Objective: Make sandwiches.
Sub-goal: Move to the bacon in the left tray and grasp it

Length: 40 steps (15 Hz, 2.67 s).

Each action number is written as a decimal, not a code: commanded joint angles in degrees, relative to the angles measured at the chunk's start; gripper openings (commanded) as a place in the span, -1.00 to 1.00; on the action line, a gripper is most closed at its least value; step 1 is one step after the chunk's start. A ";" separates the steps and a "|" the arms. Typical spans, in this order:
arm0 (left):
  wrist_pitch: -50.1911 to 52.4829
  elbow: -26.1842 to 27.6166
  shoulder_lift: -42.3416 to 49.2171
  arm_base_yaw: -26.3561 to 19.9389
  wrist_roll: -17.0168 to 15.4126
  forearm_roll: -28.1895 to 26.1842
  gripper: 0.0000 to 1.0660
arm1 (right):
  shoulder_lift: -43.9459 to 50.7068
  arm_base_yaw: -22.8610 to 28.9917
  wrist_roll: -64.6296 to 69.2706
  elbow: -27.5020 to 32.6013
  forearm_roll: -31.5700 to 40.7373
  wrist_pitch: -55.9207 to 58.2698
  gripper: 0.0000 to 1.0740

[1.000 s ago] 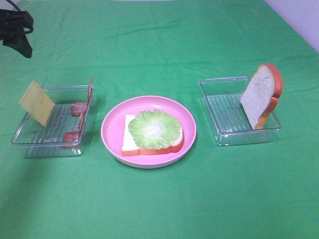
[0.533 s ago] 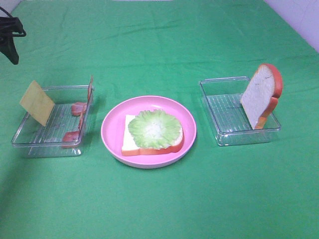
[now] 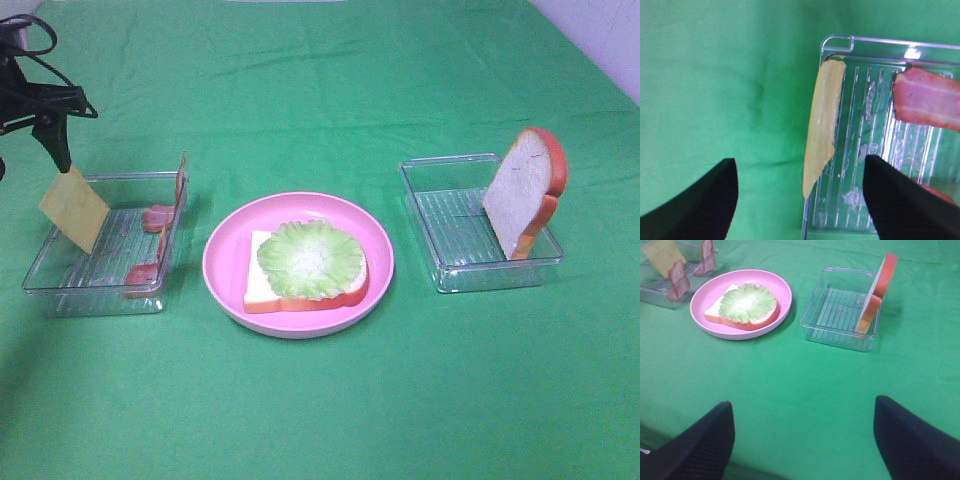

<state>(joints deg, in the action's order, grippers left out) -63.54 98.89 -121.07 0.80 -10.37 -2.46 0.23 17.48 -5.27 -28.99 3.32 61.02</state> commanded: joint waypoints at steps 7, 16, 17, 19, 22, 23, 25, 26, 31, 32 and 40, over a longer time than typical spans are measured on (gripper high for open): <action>-2.81 2.64 1.09 0.97 -0.17 -2.75 0.27 | 1.15 0.34 -0.29 0.23 -0.23 -0.46 0.32; 4.70 5.56 0.69 13.06 -0.63 -3.90 0.18 | 1.15 0.34 -0.23 0.23 -0.23 -0.46 0.32; 4.70 5.56 0.23 13.58 -0.92 -4.41 0.18 | 1.15 0.34 -0.23 0.23 -0.23 -0.46 0.32; 4.76 5.56 -0.92 14.73 -2.18 -4.58 0.18 | 1.15 0.34 -0.23 0.23 -0.23 -0.46 0.32; 5.33 5.56 -2.06 16.50 -2.29 -4.41 0.18 | 1.15 0.34 -0.23 0.23 -0.23 -0.46 0.32; 5.39 5.56 -2.86 16.79 -3.21 -3.90 0.18 | 1.15 0.34 -0.23 0.23 -0.23 -0.46 0.32; 6.76 5.56 -3.84 16.84 -3.61 -3.90 0.18 | 1.15 0.34 -0.23 0.23 -0.23 -0.46 0.32; 7.28 5.56 -4.07 16.84 -3.78 -3.90 0.18 | 1.15 0.34 -0.23 0.23 -0.23 -0.46 0.32; 9.51 5.61 -6.93 16.84 -5.04 -1.72 0.18 | 1.15 0.34 -0.23 0.23 -0.23 -0.46 0.32; 10.26 5.61 -6.93 16.84 -5.21 -1.43 0.18 | 1.15 0.34 -0.23 0.23 -0.23 -0.46 0.32; 10.89 5.61 -6.93 16.73 -5.10 -1.32 -0.12 | 1.15 0.34 -0.23 0.23 -0.23 -0.46 0.32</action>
<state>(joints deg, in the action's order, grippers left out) -52.65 104.22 -127.94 17.42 -15.13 -4.13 0.23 17.48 -5.27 -28.99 3.32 61.02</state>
